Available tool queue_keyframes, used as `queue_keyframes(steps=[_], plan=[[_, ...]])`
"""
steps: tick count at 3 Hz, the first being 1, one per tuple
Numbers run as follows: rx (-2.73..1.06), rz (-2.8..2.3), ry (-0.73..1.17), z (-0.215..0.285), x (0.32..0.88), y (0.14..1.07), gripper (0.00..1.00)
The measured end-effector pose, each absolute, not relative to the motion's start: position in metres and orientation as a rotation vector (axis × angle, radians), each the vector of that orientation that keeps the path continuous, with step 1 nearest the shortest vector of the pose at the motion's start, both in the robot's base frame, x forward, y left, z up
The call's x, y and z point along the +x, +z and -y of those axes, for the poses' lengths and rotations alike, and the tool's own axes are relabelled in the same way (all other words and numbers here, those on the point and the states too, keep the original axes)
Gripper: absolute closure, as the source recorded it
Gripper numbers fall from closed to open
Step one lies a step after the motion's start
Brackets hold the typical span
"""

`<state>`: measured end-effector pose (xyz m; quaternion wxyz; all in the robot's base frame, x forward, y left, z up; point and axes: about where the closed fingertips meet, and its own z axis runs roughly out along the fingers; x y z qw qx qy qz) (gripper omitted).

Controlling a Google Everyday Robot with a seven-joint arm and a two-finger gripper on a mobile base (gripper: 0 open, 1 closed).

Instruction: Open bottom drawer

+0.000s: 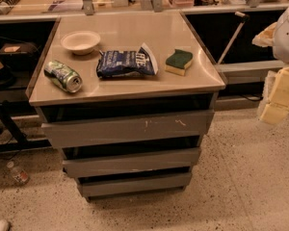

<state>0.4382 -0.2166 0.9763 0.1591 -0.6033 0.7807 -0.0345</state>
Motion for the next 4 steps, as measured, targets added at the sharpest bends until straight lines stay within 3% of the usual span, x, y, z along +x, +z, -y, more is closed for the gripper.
queue_keyframes(steps=[2, 4], plan=[[-1.711, -2.177, -0.168, 0.22, 0.448, 0.988, 0.0], [-1.705, -2.212, -0.114, 0.228, 0.432, 0.916, 0.0]])
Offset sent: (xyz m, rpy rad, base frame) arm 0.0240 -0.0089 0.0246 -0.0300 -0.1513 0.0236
